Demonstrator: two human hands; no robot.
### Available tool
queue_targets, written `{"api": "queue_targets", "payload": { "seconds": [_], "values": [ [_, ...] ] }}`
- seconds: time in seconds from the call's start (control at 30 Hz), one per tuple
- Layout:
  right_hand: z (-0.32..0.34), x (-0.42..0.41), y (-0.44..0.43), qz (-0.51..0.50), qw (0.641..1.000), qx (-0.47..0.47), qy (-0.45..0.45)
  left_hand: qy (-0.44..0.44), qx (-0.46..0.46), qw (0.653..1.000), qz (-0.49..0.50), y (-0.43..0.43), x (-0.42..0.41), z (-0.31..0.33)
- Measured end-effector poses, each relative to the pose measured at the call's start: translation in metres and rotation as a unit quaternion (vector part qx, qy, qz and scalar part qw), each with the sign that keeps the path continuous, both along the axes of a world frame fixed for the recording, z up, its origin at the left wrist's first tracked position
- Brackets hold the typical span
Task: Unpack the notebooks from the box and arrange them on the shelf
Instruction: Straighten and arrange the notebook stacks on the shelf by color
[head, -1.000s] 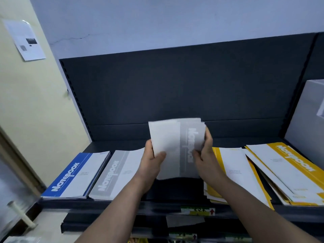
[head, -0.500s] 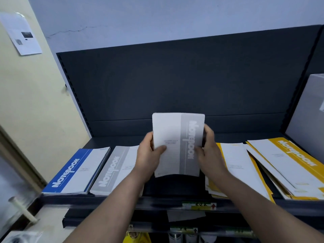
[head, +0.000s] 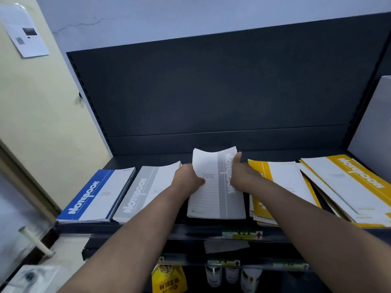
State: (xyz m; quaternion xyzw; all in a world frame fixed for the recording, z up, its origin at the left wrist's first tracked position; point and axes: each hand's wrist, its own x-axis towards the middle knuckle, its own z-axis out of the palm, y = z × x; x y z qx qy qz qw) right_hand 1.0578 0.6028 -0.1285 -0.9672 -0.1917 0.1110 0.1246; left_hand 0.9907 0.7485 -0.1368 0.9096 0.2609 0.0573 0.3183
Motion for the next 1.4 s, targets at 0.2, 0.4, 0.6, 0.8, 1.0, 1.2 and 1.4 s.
{"api": "queue_targets", "payload": {
  "seconds": [0.2, 0.4, 0.6, 0.8, 1.0, 1.2, 1.4],
  "values": [
    [-0.011, -0.006, 0.007, 0.008, 0.998, -0.063, 0.027, 0.068, 0.047, 0.997, -0.009, 0.0, -0.004, -0.003],
    [-0.012, -0.009, 0.006, 0.011, 0.995, -0.1, 0.002, 0.08, 0.102, 0.991, -0.022, -0.003, -0.008, -0.008],
    [-0.017, -0.014, -0.009, 0.081, 0.978, -0.134, -0.136, 0.069, 0.233, 0.968, -0.068, -0.012, -0.008, -0.009],
    [-0.017, -0.024, -0.012, 0.14, 0.954, -0.178, -0.195, 0.072, 0.294, 0.947, -0.111, -0.016, -0.006, -0.009],
    [-0.01, -0.033, -0.004, 0.153, 0.948, -0.149, -0.234, -0.028, 0.199, 0.979, -0.024, 0.014, -0.023, 0.007],
    [-0.011, -0.06, 0.054, 0.151, 0.972, -0.028, -0.177, 0.041, 0.205, 0.974, 0.082, 0.098, -0.076, 0.035],
    [-0.013, -0.079, 0.101, 0.079, 0.994, 0.07, -0.041, 0.112, 0.139, 0.98, 0.09, 0.128, -0.105, 0.017]
  ]
}}
